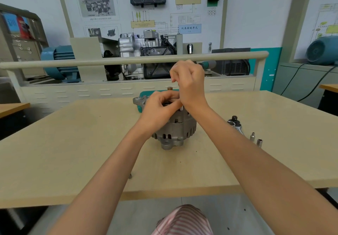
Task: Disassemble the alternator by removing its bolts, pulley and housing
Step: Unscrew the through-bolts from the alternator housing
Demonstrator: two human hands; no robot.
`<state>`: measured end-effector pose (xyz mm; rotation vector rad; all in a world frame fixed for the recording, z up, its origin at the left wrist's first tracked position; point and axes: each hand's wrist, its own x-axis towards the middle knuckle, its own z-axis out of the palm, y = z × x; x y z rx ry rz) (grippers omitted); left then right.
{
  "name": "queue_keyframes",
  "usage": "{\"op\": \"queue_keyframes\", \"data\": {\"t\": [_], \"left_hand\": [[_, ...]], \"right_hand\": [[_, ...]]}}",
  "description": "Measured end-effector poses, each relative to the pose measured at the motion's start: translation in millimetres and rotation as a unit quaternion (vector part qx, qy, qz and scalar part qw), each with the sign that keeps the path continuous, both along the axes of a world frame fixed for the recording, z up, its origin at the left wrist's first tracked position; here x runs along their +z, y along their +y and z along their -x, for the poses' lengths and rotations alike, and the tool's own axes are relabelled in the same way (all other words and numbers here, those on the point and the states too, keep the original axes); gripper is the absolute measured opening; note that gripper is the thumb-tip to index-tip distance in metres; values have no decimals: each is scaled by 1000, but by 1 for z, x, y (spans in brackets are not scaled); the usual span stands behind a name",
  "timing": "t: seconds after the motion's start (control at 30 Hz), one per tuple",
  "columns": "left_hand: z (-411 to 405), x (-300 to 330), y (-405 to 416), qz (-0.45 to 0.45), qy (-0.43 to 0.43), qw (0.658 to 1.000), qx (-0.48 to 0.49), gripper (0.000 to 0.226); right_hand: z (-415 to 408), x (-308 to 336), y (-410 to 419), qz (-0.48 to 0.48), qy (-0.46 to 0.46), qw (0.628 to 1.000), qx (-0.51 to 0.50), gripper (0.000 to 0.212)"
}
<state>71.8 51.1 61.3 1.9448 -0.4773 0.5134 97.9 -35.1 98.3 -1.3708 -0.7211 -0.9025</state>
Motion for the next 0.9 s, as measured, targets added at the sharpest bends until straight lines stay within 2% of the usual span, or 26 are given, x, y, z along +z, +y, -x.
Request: {"op": "queue_keyframes", "data": {"t": [0.2, 0.37, 0.53, 0.7, 0.8, 0.9], "left_hand": [[-1, -2, 0, 2, -16, 1000, 12, 18], [-3, -3, 5, -4, -18, 1000, 16, 15], [-5, -5, 7, 17, -12, 1000, 3, 14], [-8, -6, 11, 35, -13, 999, -12, 14], [-10, -6, 14, 30, -13, 999, -19, 15], [-9, -5, 15, 21, -23, 999, -43, 19]], "right_hand": [[0, 2, 1, -20, 16, 999, 43, 33], [-4, 6, 1, -46, 53, 988, 136, 37], [-8, 8, 0, -73, 75, 977, 188, 30], [-16, 11, 2, -73, 139, 957, 242, 41], [-13, 9, 5, -68, 119, 960, 243, 39], [-5, 3, 5, -40, 66, 985, 152, 33]]}}
